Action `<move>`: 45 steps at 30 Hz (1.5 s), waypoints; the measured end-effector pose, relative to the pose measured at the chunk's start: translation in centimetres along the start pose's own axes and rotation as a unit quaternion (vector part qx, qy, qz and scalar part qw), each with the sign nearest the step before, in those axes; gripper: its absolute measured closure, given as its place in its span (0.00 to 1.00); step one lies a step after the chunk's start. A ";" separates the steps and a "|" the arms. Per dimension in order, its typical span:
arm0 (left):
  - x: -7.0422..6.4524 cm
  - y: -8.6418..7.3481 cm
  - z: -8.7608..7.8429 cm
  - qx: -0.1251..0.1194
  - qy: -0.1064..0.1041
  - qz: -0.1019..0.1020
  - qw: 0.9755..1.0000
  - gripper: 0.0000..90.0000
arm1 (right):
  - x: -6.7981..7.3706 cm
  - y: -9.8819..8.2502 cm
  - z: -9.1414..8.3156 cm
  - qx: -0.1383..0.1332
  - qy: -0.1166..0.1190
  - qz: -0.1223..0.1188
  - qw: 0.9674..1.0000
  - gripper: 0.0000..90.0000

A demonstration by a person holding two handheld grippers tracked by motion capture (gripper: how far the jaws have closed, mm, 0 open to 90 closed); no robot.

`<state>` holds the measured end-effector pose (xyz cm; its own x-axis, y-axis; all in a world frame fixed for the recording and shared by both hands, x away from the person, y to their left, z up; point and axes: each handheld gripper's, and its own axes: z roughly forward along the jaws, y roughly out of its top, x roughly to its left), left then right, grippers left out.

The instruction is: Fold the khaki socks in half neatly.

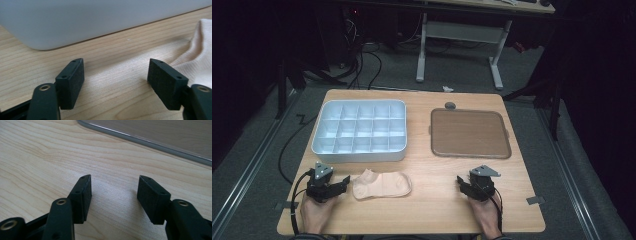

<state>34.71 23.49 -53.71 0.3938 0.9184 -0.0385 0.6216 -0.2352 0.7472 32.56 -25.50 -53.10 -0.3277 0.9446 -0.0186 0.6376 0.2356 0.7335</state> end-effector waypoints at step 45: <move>-4.7 0.7 0.3 0.013 -0.073 0.044 0.996 0.42 | 8.9 1.2 -0.1 -0.022 0.137 -0.062 0.988 0.67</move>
<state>33.50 18.94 -53.22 0.5412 0.8379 -0.0713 0.5972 -0.3232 0.7341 30.29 -16.83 -52.32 -0.5823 0.8099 0.0709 0.5523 0.3300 0.7655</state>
